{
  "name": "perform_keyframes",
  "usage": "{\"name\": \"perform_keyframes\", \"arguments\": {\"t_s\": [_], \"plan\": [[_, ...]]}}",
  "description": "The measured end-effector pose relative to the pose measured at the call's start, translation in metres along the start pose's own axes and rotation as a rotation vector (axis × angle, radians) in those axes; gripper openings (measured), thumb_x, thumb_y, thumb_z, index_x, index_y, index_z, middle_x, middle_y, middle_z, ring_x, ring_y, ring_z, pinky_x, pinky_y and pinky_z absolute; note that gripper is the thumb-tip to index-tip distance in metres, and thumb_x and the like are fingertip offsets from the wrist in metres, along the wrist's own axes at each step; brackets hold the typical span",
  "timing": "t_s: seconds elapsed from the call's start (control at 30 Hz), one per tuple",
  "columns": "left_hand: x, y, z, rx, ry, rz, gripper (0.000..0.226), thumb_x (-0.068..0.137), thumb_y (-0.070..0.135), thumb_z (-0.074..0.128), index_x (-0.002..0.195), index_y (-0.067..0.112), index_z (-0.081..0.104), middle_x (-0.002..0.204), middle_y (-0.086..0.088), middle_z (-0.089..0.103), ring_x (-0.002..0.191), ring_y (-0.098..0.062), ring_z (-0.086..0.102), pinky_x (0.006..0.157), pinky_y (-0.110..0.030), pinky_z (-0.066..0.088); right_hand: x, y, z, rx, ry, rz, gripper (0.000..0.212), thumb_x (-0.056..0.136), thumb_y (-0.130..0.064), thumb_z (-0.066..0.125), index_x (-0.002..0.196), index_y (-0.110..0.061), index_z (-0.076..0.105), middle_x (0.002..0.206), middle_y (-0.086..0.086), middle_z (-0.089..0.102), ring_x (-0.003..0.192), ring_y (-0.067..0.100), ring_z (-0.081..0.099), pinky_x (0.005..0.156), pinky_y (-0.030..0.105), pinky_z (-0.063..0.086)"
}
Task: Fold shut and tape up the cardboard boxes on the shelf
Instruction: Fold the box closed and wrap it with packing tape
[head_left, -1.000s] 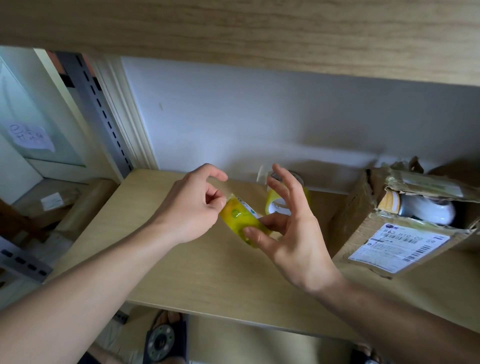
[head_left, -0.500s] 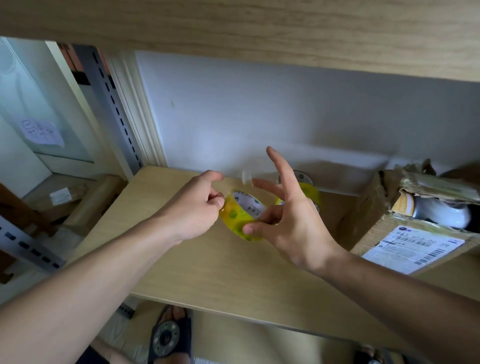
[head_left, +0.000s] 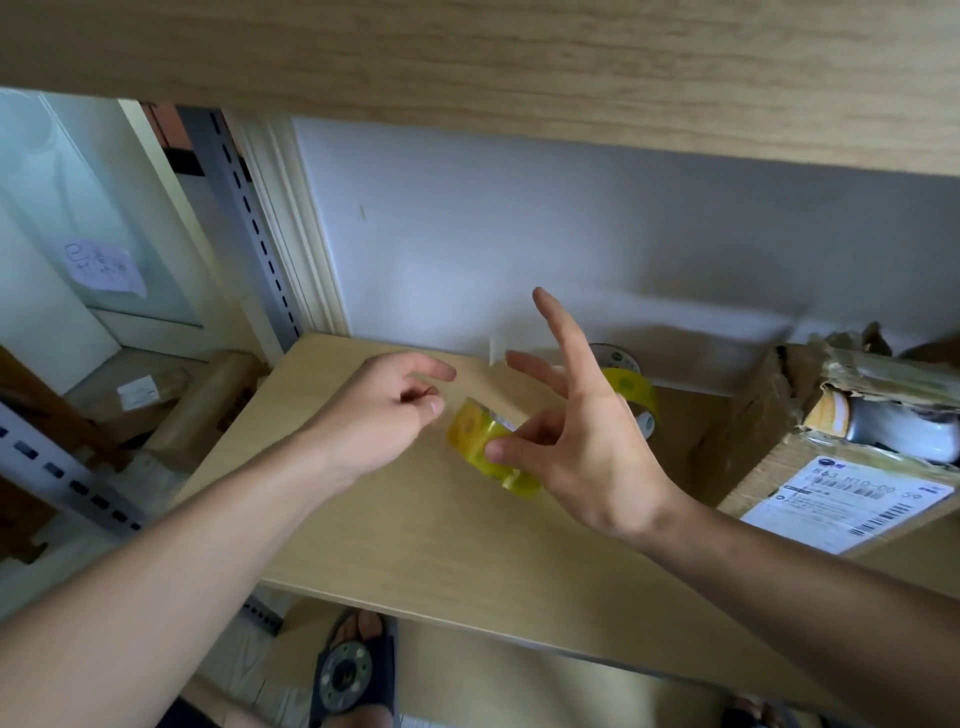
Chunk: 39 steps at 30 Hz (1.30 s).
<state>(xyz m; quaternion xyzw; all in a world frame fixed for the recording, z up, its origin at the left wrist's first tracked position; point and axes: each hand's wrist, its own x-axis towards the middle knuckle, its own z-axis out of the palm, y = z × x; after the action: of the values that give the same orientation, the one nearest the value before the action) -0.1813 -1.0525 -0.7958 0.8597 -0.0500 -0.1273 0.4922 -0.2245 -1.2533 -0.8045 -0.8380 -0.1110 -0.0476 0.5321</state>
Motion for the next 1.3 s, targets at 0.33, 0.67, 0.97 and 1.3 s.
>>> {"name": "perform_keyframes", "arguments": {"t_s": [0.33, 0.67, 0.97, 1.3], "plan": [[0.003, -0.012, -0.015, -0.139, -0.038, -0.132, 0.022, 0.095, 0.0, 0.068, 0.112, 0.015, 0.069, 0.098, -0.01, 0.073, 0.081, -0.013, 0.066, 0.074, -0.028, 0.053, 0.013, 0.008, 0.009, -0.106, -0.039, 0.022, 0.115, 0.079, -0.01, 0.088, 0.156, -0.051, 0.013, 0.13, -0.006, 0.053, 0.062, 0.019, 0.067, 0.06, 0.021, 0.053], [0.031, -0.04, -0.018, -0.291, 0.027, -0.351, 0.021, 0.092, -0.006, 0.068, 0.109, 0.005, 0.066, 0.088, -0.011, 0.07, 0.078, -0.021, 0.065, 0.077, -0.035, 0.055, 0.058, 0.013, 0.023, -0.23, -0.078, 0.051, 0.089, 0.087, -0.026, 0.08, 0.152, -0.048, 0.023, 0.12, -0.009, 0.054, 0.067, 0.016, 0.064, 0.069, 0.022, 0.052], [0.073, -0.047, -0.02, -0.432, 0.025, -0.471, 0.016, 0.095, -0.007, 0.064, 0.093, 0.008, 0.06, 0.081, -0.008, 0.065, 0.07, -0.019, 0.062, 0.071, -0.032, 0.052, 0.118, 0.017, 0.034, -0.278, -0.125, 0.068, 0.089, 0.085, -0.021, 0.079, 0.154, -0.037, 0.025, 0.123, 0.0, 0.054, 0.087, 0.018, 0.054, 0.086, 0.032, 0.05], [0.099, -0.044, 0.006, -0.155, 0.02, -0.416, 0.02, 0.083, -0.007, 0.073, 0.078, 0.009, 0.062, 0.077, -0.011, 0.071, 0.06, -0.017, 0.069, 0.062, -0.028, 0.055, 0.135, 0.017, 0.022, -0.412, -0.231, 0.168, 0.094, 0.085, -0.008, 0.072, 0.157, -0.038, 0.018, 0.134, -0.003, 0.052, 0.067, 0.013, 0.06, 0.061, 0.03, 0.058]]}}
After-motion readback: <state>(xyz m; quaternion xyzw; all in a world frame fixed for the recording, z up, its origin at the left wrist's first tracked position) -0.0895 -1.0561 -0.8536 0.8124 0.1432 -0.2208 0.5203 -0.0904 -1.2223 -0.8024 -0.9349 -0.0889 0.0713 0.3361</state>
